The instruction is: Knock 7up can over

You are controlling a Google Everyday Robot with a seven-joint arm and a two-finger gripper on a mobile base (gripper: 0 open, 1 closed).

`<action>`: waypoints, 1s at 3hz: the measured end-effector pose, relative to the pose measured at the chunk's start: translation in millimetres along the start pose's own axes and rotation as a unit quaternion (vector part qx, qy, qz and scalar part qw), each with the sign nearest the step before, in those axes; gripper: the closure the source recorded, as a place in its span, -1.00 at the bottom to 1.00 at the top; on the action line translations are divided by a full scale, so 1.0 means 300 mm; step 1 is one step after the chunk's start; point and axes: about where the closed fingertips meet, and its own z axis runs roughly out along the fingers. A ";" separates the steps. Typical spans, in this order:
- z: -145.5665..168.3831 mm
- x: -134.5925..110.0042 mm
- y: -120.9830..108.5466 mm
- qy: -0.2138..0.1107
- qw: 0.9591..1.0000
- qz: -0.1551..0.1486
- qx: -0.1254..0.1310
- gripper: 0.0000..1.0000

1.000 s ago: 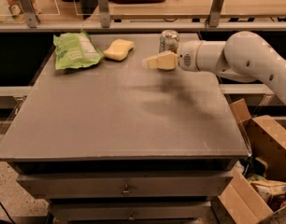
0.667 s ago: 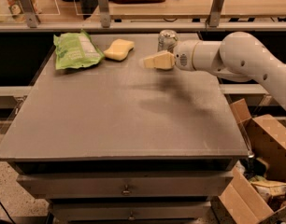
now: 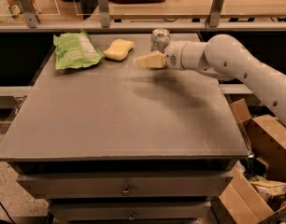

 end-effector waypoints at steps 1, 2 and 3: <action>0.021 -0.003 -0.023 -0.008 1.000 0.001 0.012 -0.67; 0.026 -0.014 -0.031 -0.017 1.000 0.001 0.016 -0.19; 0.020 -0.030 -0.023 -0.019 1.000 0.001 0.011 0.26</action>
Offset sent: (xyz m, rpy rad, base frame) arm 0.0168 -0.0065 0.0060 0.0292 -0.0443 -0.0508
